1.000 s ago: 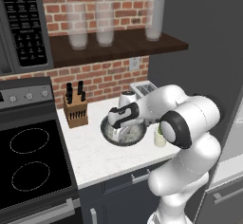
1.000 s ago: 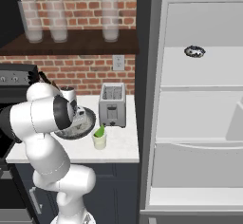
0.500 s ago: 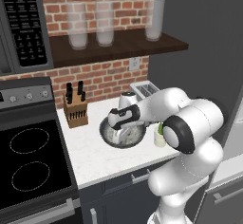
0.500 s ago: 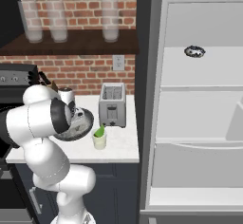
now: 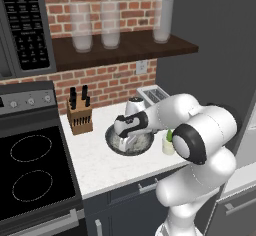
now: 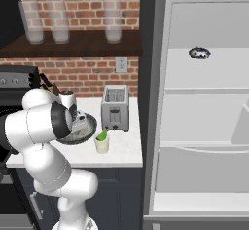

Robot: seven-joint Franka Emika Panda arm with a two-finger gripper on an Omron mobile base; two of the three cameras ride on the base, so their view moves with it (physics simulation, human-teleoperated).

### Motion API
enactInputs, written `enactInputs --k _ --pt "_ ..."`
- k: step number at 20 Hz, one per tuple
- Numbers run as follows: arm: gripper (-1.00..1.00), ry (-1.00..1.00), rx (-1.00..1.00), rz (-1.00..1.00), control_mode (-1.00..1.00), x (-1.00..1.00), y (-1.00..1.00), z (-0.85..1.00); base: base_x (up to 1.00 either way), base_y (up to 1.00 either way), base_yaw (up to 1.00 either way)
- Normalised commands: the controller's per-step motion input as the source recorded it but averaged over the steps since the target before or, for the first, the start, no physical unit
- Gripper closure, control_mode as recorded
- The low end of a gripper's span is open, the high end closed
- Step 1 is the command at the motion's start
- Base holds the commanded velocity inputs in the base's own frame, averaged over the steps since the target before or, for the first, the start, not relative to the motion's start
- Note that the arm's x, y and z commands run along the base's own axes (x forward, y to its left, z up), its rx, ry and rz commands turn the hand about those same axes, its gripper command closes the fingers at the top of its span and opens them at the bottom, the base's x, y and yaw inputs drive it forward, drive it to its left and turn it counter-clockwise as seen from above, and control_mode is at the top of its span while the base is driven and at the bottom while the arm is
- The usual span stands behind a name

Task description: Grab a lemon wedge from the fridge and one ice cube from the ice bowl, and put them in the glass of lemonade.

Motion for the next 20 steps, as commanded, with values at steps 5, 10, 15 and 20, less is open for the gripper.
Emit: enactInputs --k 5,10,15,20 --pt "1.0 0.0 0.0 0.0 -1.0 0.0 0.0 0.0 0.0 0.0 0.0" --pt "1.0 0.0 0.0 0.0 -1.0 0.0 0.0 0.0 0.0 0.0 0.0" --pt "1.0 0.0 0.0 0.0 -1.0 0.0 0.0 0.0 0.0 0.0 0.0" --pt "1.0 -0.03 0.0 0.0 -1.0 -0.13 -0.18 0.35 0.0 0.0 0.0"
